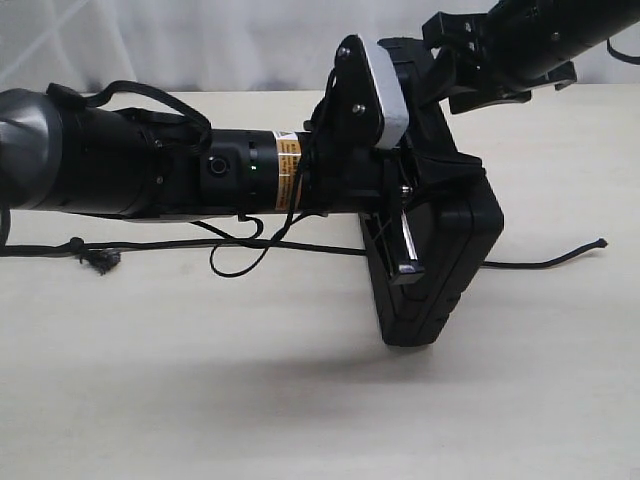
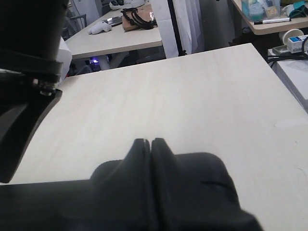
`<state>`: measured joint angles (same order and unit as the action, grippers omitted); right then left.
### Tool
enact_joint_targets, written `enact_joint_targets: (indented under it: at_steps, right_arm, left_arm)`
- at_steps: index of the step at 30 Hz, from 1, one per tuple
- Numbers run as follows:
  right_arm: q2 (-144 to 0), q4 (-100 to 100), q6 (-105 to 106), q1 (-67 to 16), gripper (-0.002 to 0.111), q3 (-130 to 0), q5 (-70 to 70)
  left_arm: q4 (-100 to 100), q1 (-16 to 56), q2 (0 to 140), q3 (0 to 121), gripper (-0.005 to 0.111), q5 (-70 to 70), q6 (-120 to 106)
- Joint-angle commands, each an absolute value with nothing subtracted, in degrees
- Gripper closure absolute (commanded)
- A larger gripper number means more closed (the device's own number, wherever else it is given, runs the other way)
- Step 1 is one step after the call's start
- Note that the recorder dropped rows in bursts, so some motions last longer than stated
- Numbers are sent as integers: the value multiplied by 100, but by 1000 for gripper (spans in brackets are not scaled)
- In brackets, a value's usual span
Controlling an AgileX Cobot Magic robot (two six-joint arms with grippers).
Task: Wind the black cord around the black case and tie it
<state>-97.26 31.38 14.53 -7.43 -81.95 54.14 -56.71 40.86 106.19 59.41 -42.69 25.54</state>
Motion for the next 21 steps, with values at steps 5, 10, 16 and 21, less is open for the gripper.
enact_joint_targets:
  at_steps: [5, 10, 16, 21]
  right_arm:
    - [-9716, 2992, 1584, -1092, 63, -8196, 5465]
    - [-9716, 2023, 956, -1355, 63, -8196, 5275]
    - [-9716, 1901, 844, -1355, 64, -8196, 5385]
    - [-9716, 1949, 844, -1355, 64, -8196, 5385]
  left_arm:
    - [-5973, 4105, 10748, 5837, 107, -3521, 2568]
    - [-5973, 4105, 10748, 5837, 107, -3505, 2568]
    - [-5973, 4105, 10748, 5837, 107, -3505, 2568]
    - [-5973, 4105, 10748, 5837, 107, -3506, 2581]
